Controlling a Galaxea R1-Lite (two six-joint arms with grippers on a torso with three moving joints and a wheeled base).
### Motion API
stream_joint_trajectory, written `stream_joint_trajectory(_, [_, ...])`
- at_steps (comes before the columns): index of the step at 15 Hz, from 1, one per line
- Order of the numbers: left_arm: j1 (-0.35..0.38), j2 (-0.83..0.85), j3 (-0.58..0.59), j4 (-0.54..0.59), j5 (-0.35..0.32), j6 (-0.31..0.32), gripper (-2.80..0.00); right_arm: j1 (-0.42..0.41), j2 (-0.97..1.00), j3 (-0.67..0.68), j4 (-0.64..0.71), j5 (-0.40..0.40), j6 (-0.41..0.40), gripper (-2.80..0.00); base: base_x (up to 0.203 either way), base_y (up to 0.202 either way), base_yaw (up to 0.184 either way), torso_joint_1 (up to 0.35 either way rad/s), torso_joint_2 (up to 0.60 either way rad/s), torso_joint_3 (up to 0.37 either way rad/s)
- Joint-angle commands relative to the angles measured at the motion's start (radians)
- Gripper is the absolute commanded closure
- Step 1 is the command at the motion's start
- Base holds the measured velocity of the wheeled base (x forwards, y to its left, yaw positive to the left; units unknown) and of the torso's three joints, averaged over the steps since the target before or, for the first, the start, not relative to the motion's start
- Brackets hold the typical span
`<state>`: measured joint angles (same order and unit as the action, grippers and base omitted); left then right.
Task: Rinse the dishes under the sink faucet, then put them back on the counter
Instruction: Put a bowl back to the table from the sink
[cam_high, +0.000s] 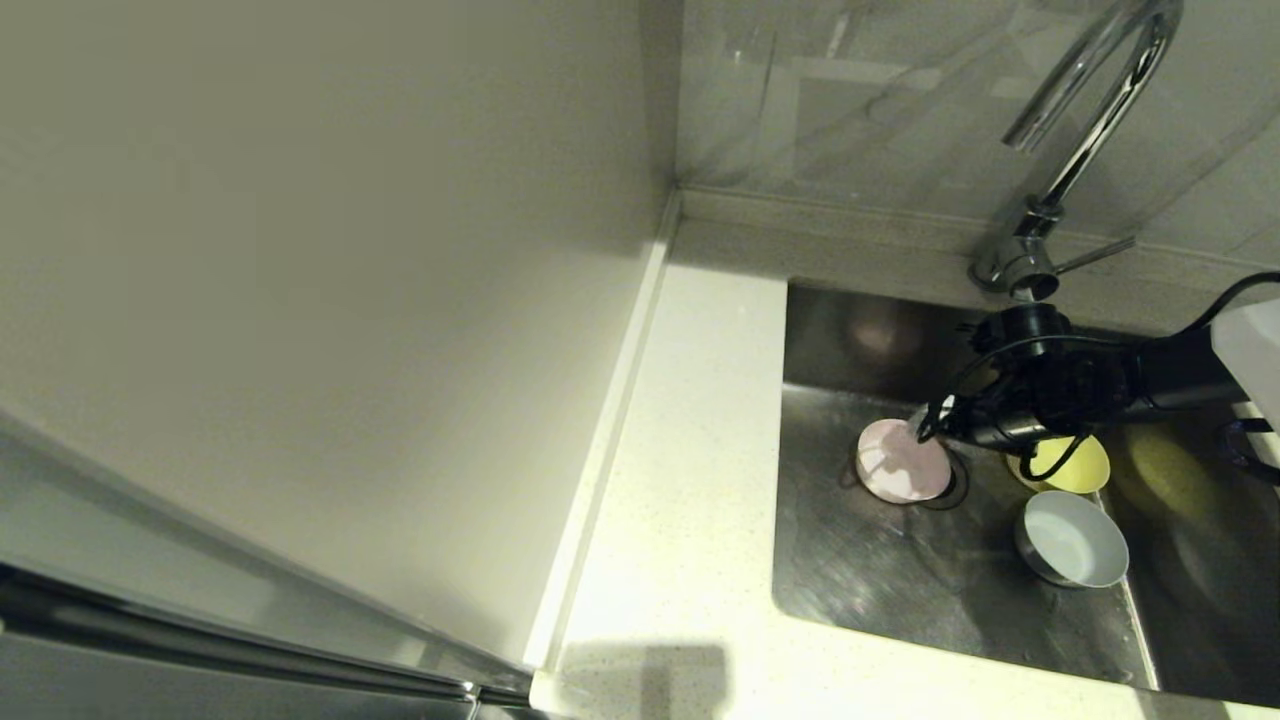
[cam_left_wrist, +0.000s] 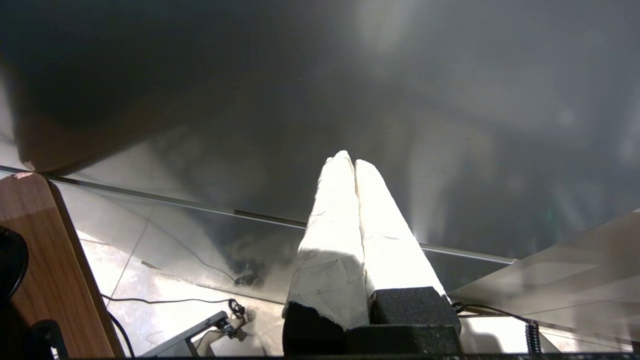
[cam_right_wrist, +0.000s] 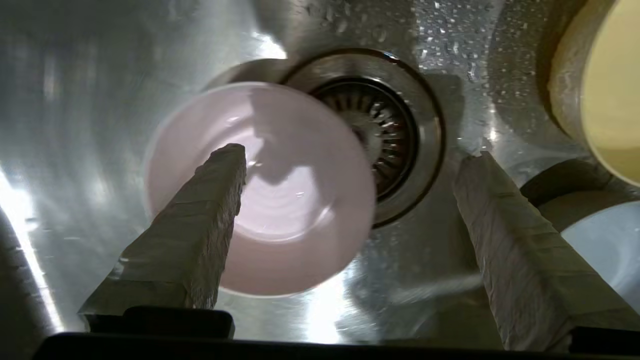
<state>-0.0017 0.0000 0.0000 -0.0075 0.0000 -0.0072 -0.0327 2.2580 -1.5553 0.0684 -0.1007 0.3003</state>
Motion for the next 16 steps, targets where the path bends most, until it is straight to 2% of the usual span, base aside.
stream_joint_trajectory(1, [0.0, 0.0, 0.003, 0.0, 0.0, 0.0, 0.0, -0.012, 0.023, 0.004, -0.003, -0.002, -0.016, -2.8, 0.0, 0.0, 0.0, 0.0, 0.0, 0.0])
stream_joint_trajectory(7, [0.0, 0.0, 0.002, 0.0, 0.0, 0.0, 0.0, -0.016, 0.057, 0.049, 0.001, 0.006, -0.017, -2.8, 0.0, 0.0, 0.0, 0.0, 0.0, 0.0])
stream_joint_trajectory(16, [0.0, 0.0, 0.003, 0.0, 0.0, 0.0, 0.0, -0.015, 0.14, 0.014, -0.012, 0.005, -0.018, -2.8, 0.0, 0.0, 0.0, 0.0, 0.0, 0.0])
